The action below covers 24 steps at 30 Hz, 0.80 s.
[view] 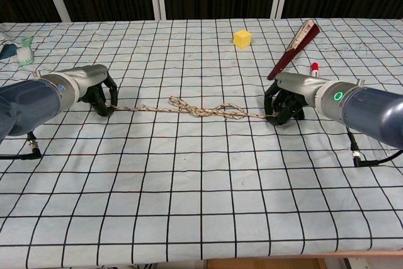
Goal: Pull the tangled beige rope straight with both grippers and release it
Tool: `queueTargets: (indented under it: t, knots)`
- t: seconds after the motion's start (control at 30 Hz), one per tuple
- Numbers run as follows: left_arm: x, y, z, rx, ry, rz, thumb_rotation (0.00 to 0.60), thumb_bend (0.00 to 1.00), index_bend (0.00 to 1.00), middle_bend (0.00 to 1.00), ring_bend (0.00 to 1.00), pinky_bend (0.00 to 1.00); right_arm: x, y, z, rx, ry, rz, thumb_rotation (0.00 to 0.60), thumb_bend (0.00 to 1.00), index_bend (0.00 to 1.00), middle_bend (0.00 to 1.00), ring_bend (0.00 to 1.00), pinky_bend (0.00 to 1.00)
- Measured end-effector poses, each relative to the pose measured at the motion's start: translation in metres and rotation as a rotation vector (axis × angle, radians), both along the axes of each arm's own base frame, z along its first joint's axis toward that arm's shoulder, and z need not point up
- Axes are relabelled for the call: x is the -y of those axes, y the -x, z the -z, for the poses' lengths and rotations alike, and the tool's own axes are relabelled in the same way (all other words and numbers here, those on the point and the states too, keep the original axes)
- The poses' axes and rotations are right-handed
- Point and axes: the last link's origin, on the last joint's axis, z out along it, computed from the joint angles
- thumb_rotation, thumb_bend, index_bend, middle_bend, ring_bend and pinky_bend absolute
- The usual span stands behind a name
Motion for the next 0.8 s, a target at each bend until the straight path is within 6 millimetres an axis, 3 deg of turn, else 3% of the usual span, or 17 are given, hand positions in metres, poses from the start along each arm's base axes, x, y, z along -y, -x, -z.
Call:
queueTargets:
  t: [0.8]
  knots:
    - [0.0003,-0.0028,0.0030,-0.038,-0.011,0.010,0.600,0.46,0.63,0.93,0.99,1.00,0.0007,0.0032,-0.0034,0.011,0.005,0.005,0.600,0.51,0.73,0.64,0.74,0.65]
